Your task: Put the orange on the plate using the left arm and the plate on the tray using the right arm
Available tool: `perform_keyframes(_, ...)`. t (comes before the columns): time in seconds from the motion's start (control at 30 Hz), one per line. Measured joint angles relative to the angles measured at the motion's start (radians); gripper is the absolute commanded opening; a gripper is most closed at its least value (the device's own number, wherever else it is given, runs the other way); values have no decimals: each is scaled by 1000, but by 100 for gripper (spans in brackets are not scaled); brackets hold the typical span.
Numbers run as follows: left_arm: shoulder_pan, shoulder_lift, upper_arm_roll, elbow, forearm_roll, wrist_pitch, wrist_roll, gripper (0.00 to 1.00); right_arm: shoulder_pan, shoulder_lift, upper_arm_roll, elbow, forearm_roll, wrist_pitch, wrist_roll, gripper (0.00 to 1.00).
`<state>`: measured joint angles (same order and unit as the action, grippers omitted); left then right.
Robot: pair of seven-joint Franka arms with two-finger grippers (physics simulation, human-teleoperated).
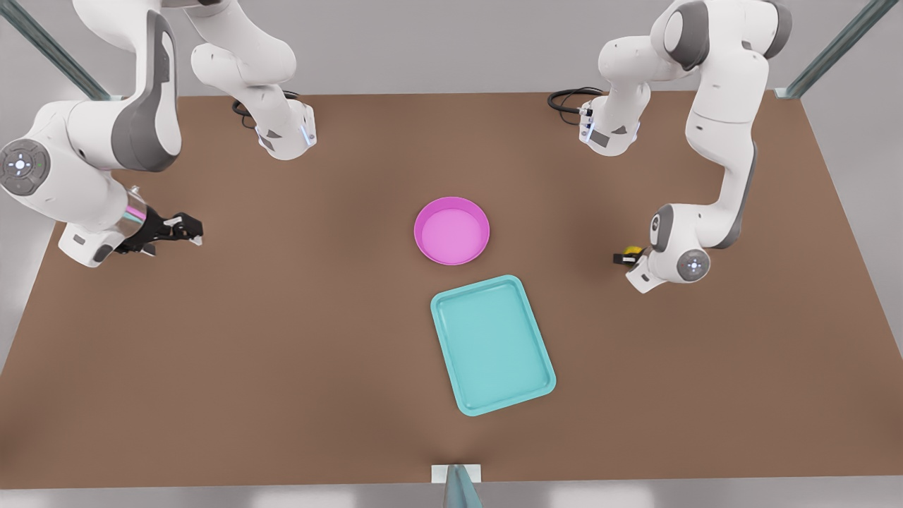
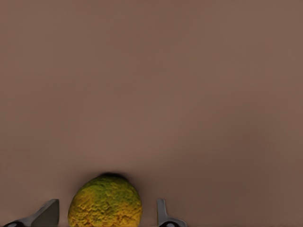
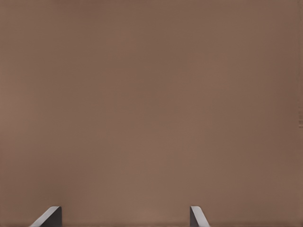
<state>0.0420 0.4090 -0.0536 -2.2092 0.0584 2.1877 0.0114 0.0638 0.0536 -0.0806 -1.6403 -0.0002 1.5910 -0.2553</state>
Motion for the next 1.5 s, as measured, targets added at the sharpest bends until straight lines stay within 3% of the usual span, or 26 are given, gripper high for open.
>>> perform_keyframes(0.33, 0, 16, 9, 0, 0, -6, -3, 99, 17, 1, -1, 3, 0, 0, -9, 100)
perform_keyframes(0.43, -1, 19, 9, 0, 0, -6, -4, 90, 18, 2, -1, 3, 0, -1, -11, 100)
perform_keyframes(0.5, -1, 20, 10, 0, 0, -6, -4, 79, 16, 2, -1, 3, 0, -1, -12, 100)
perform_keyframes(0.87, -2, 29, 10, 1, 2, 0, -7, 76, 10, 3, -7, 3, 0, -3, -18, 100)
perform_keyframes(0.9, -2, 28, 10, 1, 3, 0, -8, 68, 10, 3, -7, 3, 0, -3, -18, 100)
perform_keyframes(0.93, -2, 28, 10, 1, 4, 1, -9, 67, 9, 3, -7, 3, 0, -4, -18, 100)
perform_keyframes(1.13, -8, -34, 9, 11, 8, -33, -20, 67, 12, -2, -12, 15, -6, -7, -20, 100)
perform_keyframes(1.2, -51, -75, 1, 82, 6, -96, -34, 67, 15, 0, -18, 16, -7, -7, -20, 100)
perform_keyframes(1.37, -456, 123, -6, 658, -83, -399, -140, 67, 9, 2, -19, 14, -8, -4, -21, 100)
perform_keyframes(1.5, -699, 240, -7, 807, -183, -510, -264, 67, 9, 3, -19, 14, -8, -2, -22, 100)
